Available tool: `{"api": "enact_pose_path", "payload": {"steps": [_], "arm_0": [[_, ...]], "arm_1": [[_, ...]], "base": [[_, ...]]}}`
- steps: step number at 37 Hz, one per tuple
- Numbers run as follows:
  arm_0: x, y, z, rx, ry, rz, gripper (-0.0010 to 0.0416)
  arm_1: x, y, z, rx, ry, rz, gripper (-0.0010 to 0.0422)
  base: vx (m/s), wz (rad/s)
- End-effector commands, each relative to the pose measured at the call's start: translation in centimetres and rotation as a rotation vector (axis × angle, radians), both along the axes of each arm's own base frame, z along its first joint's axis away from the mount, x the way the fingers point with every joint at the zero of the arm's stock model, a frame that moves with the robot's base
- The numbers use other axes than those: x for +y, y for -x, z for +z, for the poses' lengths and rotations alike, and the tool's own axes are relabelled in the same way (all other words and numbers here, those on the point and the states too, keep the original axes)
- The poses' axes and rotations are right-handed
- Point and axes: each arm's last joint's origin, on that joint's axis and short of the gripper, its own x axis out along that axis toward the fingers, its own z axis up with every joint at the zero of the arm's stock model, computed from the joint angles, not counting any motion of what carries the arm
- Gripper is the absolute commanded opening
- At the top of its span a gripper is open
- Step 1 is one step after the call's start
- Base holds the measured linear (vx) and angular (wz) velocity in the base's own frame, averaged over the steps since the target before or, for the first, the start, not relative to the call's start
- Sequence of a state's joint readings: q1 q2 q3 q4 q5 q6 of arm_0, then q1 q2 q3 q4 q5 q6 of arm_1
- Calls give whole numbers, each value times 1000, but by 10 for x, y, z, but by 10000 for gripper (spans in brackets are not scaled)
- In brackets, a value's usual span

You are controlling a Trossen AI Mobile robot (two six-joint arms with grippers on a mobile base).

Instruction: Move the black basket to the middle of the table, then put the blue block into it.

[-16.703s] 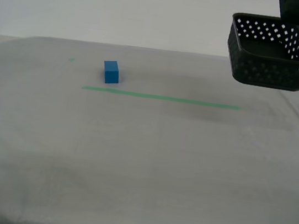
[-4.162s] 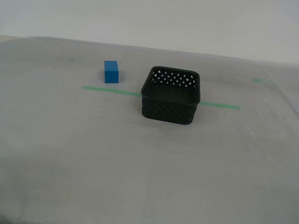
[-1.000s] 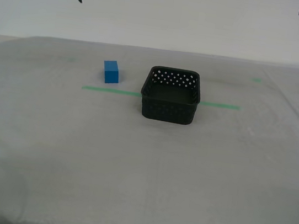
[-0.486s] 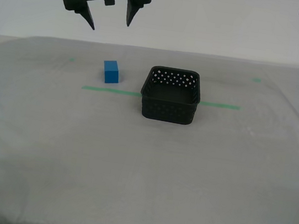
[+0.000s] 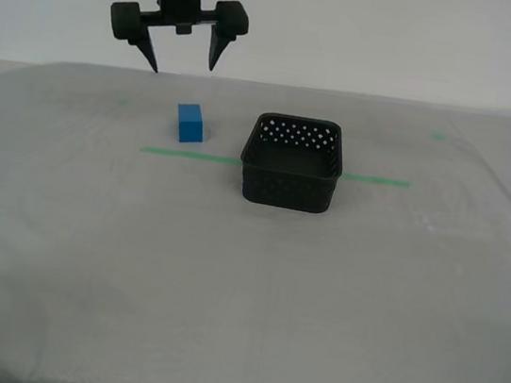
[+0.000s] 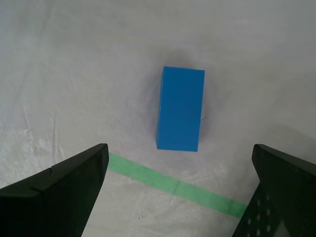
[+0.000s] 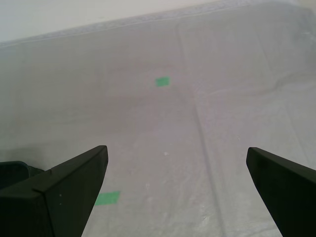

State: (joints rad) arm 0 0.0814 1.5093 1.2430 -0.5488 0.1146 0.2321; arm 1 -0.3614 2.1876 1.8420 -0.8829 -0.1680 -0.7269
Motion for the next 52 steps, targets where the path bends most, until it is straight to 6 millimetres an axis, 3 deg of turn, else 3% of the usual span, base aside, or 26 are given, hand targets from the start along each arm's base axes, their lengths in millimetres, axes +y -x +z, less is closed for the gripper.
{"api": "enact_pose_path", "payload": {"steps": [1,16,27,52], "arm_0": [[0,0,1,-5,2,-2,393],[0,0,1,-3,2,-2,394],[0,0,1,-4,2,-2,394],[0,0,1,-4,2,-2,393]], "arm_1": [[1,-4,-10,25,5,-3,401],[8,-17,-56,109,26,-14,401],[13,-25,-58,44,35,-41,401],[17,-21,-94,-54,22,-97,400]], "base": [[0,0],[0,0],[0,0],[0,0]]}}
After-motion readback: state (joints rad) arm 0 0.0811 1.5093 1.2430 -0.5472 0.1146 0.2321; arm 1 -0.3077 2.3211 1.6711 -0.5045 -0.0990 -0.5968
